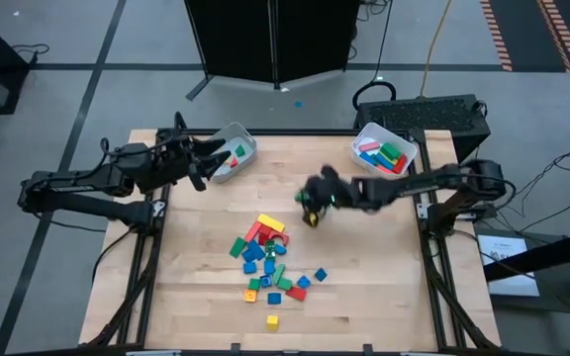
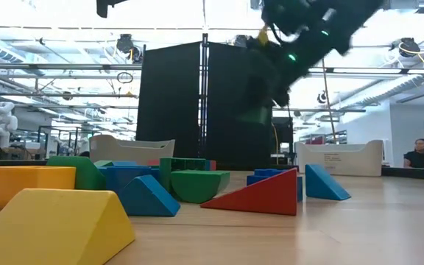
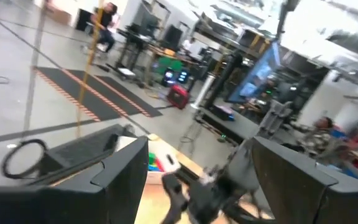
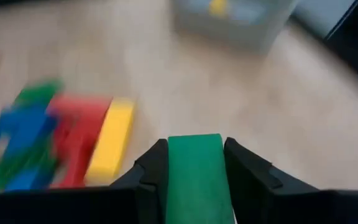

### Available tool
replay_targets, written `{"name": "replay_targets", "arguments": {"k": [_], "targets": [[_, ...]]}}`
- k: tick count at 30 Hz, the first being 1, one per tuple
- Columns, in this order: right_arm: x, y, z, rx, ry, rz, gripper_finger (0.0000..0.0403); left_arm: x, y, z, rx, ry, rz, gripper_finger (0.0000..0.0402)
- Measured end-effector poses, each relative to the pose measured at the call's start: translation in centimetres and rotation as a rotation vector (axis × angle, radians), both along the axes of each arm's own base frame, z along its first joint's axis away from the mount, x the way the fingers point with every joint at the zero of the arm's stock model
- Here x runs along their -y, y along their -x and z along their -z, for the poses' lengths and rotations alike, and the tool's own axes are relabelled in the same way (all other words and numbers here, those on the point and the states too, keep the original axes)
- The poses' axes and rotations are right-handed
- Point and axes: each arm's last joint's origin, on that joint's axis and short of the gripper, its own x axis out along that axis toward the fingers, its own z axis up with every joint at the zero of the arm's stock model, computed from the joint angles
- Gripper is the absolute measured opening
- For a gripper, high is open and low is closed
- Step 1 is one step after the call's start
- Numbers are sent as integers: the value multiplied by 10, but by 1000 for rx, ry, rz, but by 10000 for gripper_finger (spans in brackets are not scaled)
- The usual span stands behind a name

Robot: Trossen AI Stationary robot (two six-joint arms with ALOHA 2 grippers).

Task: Sort blocks by size
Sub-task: Put the triangular green block into the gray bin

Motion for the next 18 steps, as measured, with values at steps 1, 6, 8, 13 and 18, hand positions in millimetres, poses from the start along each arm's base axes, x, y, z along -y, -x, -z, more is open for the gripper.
{"name": "replay_targets", "arguments": {"k": [1, 6, 8, 13, 18], "targets": [[11, -5, -11, 31, 25, 14, 104, -1, 0, 0, -4, -9, -14, 281], [61, -39, -64, 227, 169, 10, 104, -6, 2, -1, 6, -17, -63, 281], [81, -58, -71, 270, 170, -29, 104, -8, 2, -2, 0, -33, -74, 281], [124, -108, -72, 359, 130, -115, 104, -10, 3, -4, 12, -61, -90, 281], [155, -149, -65, 422, 24, -200, 104, -10, 7, -13, 94, -94, -93, 281]]}}
